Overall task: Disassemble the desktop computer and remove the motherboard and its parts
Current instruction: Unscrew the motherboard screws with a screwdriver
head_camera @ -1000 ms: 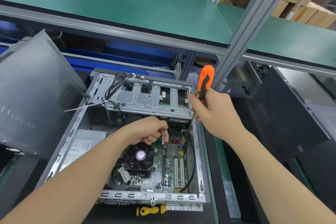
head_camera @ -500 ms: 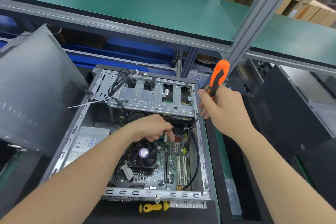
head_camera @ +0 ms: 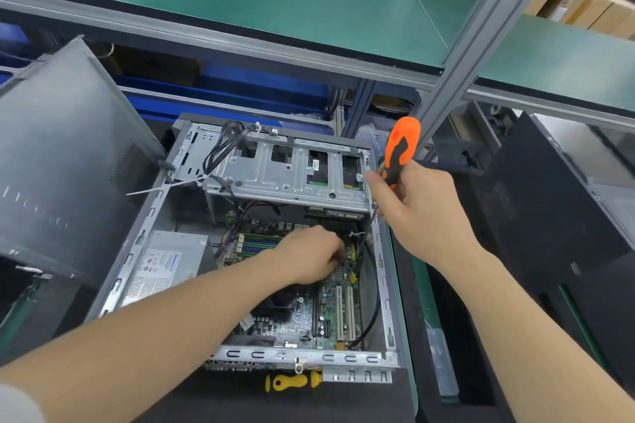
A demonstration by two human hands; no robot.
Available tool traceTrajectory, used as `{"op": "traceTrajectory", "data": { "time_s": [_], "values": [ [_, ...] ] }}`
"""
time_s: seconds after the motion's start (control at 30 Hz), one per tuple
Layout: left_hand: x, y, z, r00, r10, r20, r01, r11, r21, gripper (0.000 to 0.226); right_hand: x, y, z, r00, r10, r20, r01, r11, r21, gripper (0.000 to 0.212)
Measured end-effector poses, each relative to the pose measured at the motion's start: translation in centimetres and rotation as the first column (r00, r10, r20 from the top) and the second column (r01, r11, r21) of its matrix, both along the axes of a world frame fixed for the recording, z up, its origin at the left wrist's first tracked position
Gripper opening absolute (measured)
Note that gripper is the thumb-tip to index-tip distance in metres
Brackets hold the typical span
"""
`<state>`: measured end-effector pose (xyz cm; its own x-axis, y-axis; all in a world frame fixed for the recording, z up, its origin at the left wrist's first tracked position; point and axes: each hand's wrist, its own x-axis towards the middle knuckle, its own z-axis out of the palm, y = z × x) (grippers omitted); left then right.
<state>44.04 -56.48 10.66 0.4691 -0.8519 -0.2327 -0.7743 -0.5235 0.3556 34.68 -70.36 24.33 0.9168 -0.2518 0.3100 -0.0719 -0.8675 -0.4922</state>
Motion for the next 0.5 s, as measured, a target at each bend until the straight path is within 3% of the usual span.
{"op": "traceTrajectory", "data": {
  "time_s": [0.17, 0.33, 0.5],
  "values": [
    [-0.9, -3.6, -1.1, 0.999, 0.016, 0.052, -0.020, 0.998, 0.063, 0.027, 0.0, 0.7, -0.1, 0.998, 0.052, 0.035, -0.051, 0.998, -0.041, 0.031],
    [-0.9, -4.6, -2.0, 0.986, 0.134, -0.096, -0.135, 0.991, 0.000, 0.025, -0.2, 0.3, 0.3, 0.998, 0.057, 0.036, -0.055, 0.997, -0.051, 0.031],
    [-1.1, -4.8, -2.4, 0.971, 0.195, -0.140, -0.197, 0.980, 0.001, 0.016, -0.4, 0.1, 0.7, 0.998, 0.053, 0.019, -0.051, 0.997, -0.060, 0.035]
  ]
}}
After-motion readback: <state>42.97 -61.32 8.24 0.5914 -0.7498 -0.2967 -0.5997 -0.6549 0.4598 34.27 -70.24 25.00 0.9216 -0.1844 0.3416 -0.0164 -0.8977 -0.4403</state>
